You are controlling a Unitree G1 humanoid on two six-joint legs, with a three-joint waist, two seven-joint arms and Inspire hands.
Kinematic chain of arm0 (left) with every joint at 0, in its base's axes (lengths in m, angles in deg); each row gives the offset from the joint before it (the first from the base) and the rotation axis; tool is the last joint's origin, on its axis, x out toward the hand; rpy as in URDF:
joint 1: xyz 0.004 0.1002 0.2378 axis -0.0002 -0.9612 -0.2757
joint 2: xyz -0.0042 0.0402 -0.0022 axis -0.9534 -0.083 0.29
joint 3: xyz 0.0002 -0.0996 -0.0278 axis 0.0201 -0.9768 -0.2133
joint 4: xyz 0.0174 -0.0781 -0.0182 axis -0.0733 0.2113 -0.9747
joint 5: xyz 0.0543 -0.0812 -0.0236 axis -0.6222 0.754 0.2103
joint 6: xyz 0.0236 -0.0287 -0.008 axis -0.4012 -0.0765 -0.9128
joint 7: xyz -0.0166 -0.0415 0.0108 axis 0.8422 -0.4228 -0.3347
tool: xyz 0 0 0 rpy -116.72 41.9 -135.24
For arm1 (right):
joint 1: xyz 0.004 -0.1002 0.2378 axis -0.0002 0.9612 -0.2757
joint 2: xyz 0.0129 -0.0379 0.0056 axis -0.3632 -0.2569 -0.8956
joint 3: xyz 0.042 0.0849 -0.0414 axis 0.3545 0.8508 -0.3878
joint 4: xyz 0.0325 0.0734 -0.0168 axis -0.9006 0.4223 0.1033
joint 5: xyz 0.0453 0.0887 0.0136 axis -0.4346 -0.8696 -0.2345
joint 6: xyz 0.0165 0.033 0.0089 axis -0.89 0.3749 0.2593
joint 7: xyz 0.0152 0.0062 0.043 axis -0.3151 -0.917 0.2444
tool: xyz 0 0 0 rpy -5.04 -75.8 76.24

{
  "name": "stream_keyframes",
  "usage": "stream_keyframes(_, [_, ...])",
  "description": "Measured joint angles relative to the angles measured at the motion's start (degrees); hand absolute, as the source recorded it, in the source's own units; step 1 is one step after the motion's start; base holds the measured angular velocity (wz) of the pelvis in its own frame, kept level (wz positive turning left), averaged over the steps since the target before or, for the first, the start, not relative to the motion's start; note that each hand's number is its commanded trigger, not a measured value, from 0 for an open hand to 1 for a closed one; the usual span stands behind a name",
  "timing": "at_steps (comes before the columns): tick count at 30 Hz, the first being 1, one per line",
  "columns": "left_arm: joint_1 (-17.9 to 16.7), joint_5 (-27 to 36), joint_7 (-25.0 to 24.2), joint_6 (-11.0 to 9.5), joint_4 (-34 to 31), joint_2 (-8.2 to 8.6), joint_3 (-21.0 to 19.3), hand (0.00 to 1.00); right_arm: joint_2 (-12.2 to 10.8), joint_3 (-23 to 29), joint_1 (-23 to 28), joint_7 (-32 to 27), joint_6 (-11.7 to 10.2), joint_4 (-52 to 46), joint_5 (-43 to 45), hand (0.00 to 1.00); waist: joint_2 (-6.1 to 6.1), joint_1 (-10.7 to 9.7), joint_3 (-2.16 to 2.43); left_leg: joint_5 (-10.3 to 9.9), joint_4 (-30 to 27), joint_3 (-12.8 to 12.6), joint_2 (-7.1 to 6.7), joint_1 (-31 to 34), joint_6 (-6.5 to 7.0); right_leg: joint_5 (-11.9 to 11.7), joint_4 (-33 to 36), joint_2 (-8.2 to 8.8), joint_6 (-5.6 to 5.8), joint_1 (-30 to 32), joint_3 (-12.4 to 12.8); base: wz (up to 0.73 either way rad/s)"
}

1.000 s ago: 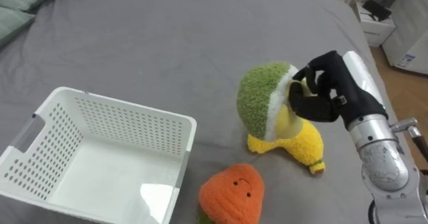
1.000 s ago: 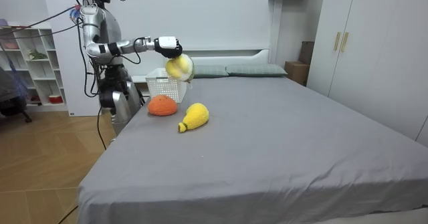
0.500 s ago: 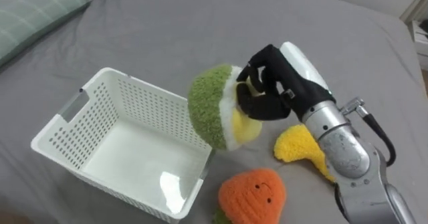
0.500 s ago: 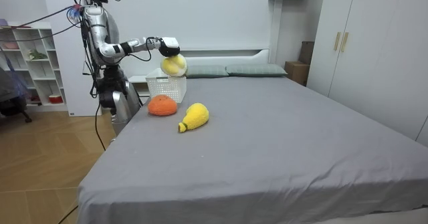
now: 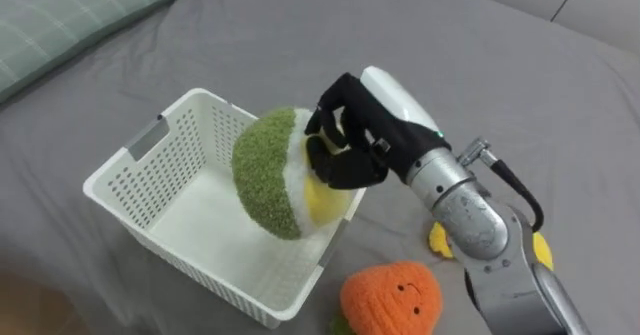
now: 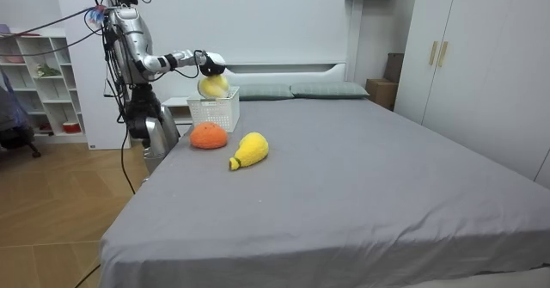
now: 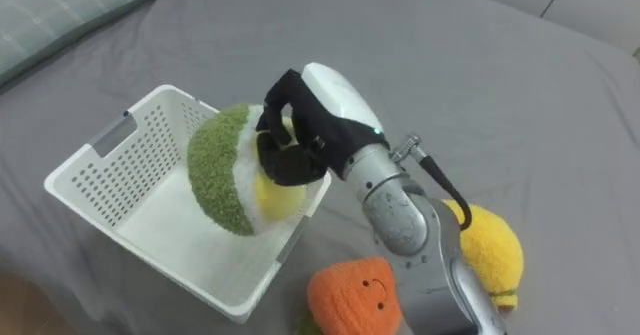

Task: Collect toys from the bed

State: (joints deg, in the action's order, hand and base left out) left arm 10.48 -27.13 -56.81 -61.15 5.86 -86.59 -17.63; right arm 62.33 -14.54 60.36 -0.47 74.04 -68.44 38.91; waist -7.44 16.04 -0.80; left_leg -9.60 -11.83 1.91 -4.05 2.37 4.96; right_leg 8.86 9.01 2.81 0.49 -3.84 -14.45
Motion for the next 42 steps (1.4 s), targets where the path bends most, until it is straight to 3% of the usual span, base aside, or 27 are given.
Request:
stream_keyframes(2, [0.0,-0.1,0.6,0.1,0.1,0.32,0.0,0.0,-0.1,-0.5,-1.0,0.1,1.1,0.8,0.1,1.0,0.01,0.3,-0.06,0.1,0.0,0.3,-0.17,0.1,-0.01,0.0,-0.4,0.07,0.0,-0.1,-0.2,0.08])
stream_keyframes(3, [0.0,-0.1,0.7,0.2,0.2,0.32,0.0,0.0,-0.1,-0.6,-1.3,0.1,1.2,0.9,0.1,0.85,0.0,0.3,-0.06,0.2,0.0,0.5,-0.2,0.1,-0.02,0.0,-0.4,0.08,0.0,-0.1,-0.3,0.09])
stream_keyframes(6, [0.0,-0.1,0.8,0.7,0.2,0.35,0.0,0.0,-0.1,-0.6,-2.2,0.1,1.9,1.1,0.0,0.0,0.11,0.3,-0.15,0.2,0.0,0.9,-0.31,0.5,-0.01,0.0,-0.4,0.14,0.01,-0.2,-1.2,0.09])
stream_keyframes(14, [0.7,-0.1,0.8,1.2,0.0,0.59,0.1,0.0,-1.3,-0.7,-4.9,-0.1,2.2,7.2,0.4,0.0,0.55,0.0,-0.5,0.3,-0.5,2.3,-0.7,1.6,0.04,0.0,-0.4,0.31,0.05,0.1,-2.0,0.1])
stream_keyframes(23, [1.0,-0.1,1.1,1.2,0.0,0.7,0.1,0.0,-1.3,-0.7,-4.9,-1.3,2.3,7.6,0.3,0.0,0.18,0.0,-0.26,0.3,-0.7,2.3,-0.74,2.0,0.05,0.0,-0.4,0.33,0.06,0.5,-2.2,0.0])
stream_keyframes(35, [1.2,-0.1,1.2,1.2,0.1,0.98,0.2,0.0,-0.8,-0.5,-4.9,-2.1,2.2,7.6,0.5,0.0,0.11,-0.4,-0.43,0.4,-0.9,1.5,-0.64,1.9,0.09,0.0,-0.3,0.36,0.07,0.6,-1.5,-0.02])
stream_keyframes(38, [1.1,-0.1,1.4,1.2,0.2,0.93,0.0,0.0,-0.6,1.2,-4.9,-3.5,1.5,9.4,0.6,0.0,0.37,-1.5,-0.61,0.4,-0.9,1.5,-0.66,1.8,0.18,0.0,-0.3,0.41,0.14,0.6,-1.4,-0.02])
stream_keyframes(42, [0.8,-0.1,0.9,1.2,0.1,1.07,-1.3,0.0,0.2,5.0,-4.0,-4.3,1.5,9.8,0.6,0.0,0.26,-2.9,-0.53,0.4,-0.9,1.5,-0.69,2.0,0.21,-0.1,-0.3,0.42,0.28,0.7,-1.3,0.0])
